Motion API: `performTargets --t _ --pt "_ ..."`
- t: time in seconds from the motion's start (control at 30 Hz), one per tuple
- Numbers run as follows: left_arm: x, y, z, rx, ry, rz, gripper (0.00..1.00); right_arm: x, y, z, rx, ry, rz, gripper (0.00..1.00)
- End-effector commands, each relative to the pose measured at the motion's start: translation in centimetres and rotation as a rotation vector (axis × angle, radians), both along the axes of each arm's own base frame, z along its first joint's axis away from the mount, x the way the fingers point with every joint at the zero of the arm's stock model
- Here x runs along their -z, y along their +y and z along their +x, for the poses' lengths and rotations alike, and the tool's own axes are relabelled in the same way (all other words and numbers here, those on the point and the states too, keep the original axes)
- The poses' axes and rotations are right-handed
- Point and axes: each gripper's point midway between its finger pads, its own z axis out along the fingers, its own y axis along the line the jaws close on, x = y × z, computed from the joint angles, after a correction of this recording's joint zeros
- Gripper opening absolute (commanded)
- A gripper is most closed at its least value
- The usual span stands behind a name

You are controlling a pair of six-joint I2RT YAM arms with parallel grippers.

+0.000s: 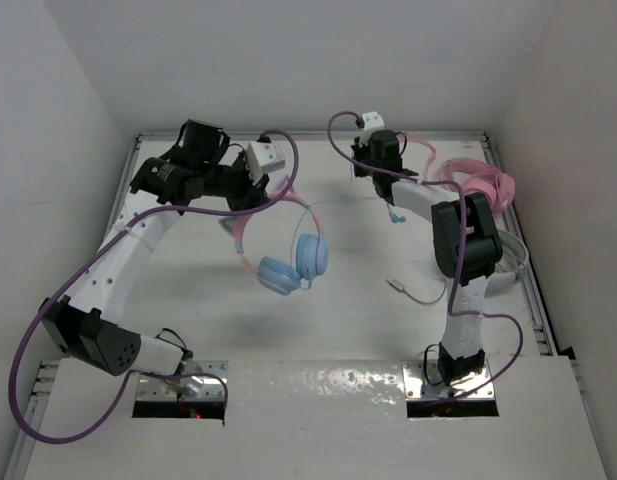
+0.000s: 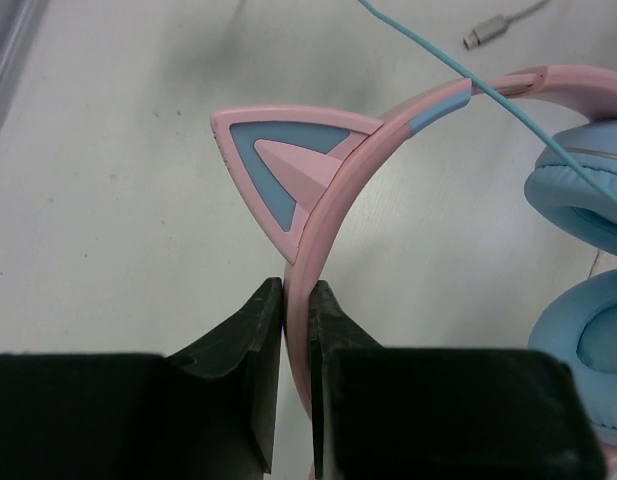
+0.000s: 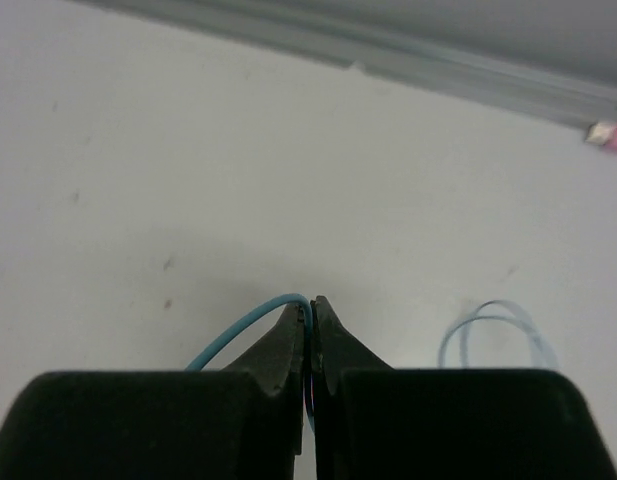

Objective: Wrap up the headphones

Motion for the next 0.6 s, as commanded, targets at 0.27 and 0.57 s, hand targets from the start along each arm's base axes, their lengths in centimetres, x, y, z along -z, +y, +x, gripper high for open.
performTargets --t 0.27,0.57 --pt "-16.4 -0.2 4.4 -0.266 -0.121 -0.430 0.00 -1.6 14.4 -11.2 -0.613 -0.144 0.376 0.32" --pt "-19.3 0.4 4.7 -0.324 -0.135 -0.486 0.00 -0.6 17.5 -13.8 -0.685 -0.114 0.581 0.41"
